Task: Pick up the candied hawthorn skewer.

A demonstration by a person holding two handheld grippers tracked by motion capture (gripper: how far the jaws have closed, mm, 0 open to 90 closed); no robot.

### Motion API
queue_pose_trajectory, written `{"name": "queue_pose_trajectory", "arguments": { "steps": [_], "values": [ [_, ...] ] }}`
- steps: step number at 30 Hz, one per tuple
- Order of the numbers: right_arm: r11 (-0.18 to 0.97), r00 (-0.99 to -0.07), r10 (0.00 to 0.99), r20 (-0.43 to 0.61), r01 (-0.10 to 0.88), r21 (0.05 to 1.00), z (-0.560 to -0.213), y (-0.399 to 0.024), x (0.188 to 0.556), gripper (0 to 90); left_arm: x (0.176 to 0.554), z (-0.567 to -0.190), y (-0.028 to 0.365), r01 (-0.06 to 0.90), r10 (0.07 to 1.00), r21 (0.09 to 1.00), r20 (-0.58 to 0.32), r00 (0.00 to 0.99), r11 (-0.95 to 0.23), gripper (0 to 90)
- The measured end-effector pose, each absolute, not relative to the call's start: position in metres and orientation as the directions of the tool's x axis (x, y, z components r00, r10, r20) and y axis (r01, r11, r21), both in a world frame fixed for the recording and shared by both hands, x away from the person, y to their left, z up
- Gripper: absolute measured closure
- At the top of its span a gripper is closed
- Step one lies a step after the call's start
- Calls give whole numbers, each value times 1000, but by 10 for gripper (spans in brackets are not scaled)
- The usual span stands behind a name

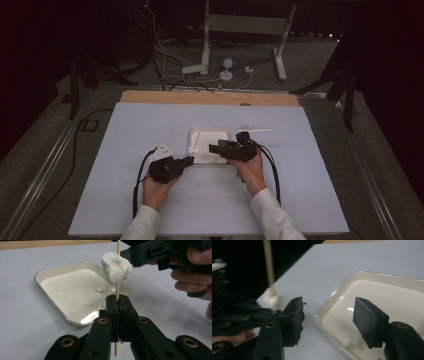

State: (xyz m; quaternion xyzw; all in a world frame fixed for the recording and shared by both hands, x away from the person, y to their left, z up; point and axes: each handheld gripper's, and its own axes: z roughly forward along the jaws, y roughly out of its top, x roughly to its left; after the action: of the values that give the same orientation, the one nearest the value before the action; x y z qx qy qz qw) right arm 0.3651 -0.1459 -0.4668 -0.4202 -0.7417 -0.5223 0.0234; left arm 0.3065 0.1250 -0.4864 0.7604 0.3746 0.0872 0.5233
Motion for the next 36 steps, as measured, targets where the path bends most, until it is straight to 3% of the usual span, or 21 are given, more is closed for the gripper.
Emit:
{"name": "queue_pose_trajectory", "arguments": {
  "steps": [10, 19, 22, 32, 36],
  "values": [
    [143, -717, 488, 498, 628, 765, -465, -122, 347, 498, 306, -486, 123, 475, 644, 866, -274, 714, -157, 896],
    [140, -724, 437, 534, 641, 755, -467, -113, 349, 723, 305, -487, 118, 466, 611, 867, -274, 742, -176, 895],
    [140, -731, 434, 526, 631, 763, -465, -112, 348, 761, 306, -488, 117, 472, 599, 864, -287, 748, -176, 889],
    [102, -728, 445, 521, 619, 779, -462, -113, 348, 779, 307, -492, 115, 481, 614, 842, -250, 749, -243, 887],
    [108, -735, 430, 524, 619, 778, -462, -112, 347, 699, 306, -491, 113, 477, 615, 848, -252, 747, -232, 900]
  ]
}}
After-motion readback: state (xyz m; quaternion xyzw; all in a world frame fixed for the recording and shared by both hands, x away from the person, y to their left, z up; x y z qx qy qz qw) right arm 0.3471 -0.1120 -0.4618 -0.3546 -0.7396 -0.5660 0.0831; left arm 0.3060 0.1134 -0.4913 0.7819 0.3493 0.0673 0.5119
